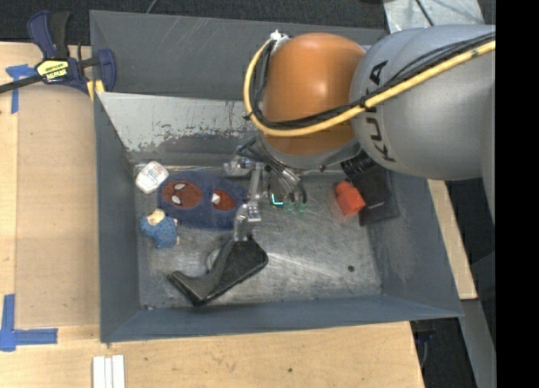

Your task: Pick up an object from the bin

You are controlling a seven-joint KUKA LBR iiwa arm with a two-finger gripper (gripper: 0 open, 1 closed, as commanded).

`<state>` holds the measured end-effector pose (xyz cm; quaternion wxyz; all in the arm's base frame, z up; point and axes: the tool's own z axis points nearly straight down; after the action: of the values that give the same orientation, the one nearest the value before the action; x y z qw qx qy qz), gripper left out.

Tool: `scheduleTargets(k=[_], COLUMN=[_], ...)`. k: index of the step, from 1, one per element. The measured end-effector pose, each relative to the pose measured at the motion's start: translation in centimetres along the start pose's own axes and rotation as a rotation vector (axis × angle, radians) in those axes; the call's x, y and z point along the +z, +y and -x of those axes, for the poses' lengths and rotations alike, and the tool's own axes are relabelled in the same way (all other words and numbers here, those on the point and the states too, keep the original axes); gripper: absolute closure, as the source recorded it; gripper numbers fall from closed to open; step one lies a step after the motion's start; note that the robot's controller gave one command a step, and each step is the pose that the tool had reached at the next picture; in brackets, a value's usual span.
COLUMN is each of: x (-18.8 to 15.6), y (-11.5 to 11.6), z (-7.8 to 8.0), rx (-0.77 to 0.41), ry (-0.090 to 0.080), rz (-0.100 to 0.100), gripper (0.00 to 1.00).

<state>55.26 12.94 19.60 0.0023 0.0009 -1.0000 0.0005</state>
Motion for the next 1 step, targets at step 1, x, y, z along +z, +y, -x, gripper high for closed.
scheduleTargets(k=[1], x=[12.28], y=[0.71], z=[5.56], rx=[0.056], ry=[-0.011], rz=[0.004], gripper=[0.00])
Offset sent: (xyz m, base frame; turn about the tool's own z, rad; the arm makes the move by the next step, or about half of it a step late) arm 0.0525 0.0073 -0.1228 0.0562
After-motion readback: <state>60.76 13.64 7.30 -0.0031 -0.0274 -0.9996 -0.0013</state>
